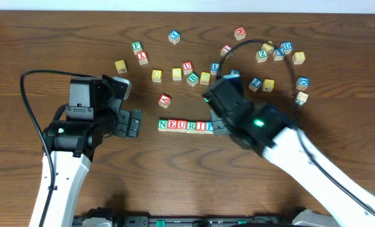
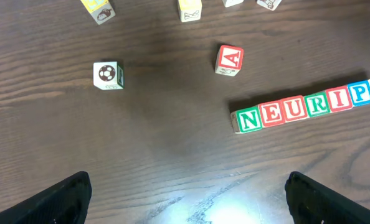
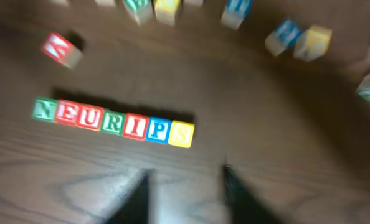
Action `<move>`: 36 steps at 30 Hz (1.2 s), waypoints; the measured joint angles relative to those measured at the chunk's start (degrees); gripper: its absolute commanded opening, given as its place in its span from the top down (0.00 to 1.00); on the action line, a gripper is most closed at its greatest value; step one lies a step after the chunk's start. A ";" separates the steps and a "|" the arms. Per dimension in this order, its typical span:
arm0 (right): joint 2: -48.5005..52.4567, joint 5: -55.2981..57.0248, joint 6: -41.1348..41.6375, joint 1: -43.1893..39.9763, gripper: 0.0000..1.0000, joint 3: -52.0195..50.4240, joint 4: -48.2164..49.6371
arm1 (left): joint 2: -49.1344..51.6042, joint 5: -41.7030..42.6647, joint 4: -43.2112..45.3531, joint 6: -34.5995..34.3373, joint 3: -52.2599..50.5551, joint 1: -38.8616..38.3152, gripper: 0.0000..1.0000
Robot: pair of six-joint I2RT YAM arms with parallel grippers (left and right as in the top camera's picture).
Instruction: Spell out NEURIPS
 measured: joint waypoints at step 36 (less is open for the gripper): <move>-11.74 1.38 -7.61 -1.01 0.01 0.42 -4.92 | 0.00 0.00 0.02 -0.02 0.00 0.00 0.02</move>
